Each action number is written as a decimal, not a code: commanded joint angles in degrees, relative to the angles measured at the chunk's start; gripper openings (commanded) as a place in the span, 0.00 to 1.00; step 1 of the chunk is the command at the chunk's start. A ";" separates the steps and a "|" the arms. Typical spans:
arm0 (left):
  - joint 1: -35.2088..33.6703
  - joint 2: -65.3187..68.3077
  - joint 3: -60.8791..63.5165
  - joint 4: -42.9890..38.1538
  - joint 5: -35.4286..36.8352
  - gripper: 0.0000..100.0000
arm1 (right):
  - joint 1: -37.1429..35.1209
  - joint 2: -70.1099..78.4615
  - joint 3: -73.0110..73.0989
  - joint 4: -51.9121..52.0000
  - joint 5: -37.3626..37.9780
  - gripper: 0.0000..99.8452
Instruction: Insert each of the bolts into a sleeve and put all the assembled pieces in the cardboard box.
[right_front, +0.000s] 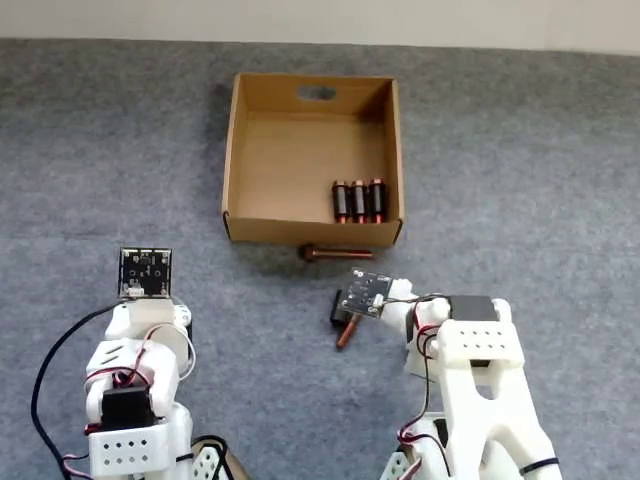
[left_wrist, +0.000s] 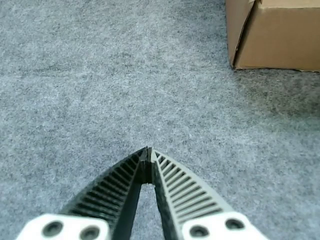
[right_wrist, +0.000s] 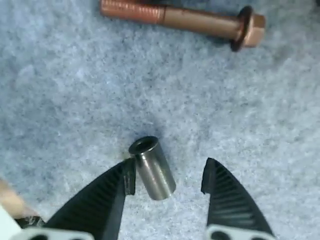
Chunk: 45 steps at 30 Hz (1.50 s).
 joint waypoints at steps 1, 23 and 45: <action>-0.31 -0.40 -1.80 -0.88 -0.26 0.01 | 0.40 -0.48 1.54 -0.84 0.88 0.21; -0.40 -0.40 -1.80 -0.79 -0.26 0.01 | -0.66 -1.19 2.77 -8.92 -16.62 0.01; -0.40 -0.40 -1.80 -0.79 -0.26 0.01 | -6.55 -0.48 3.74 -8.75 -52.66 0.13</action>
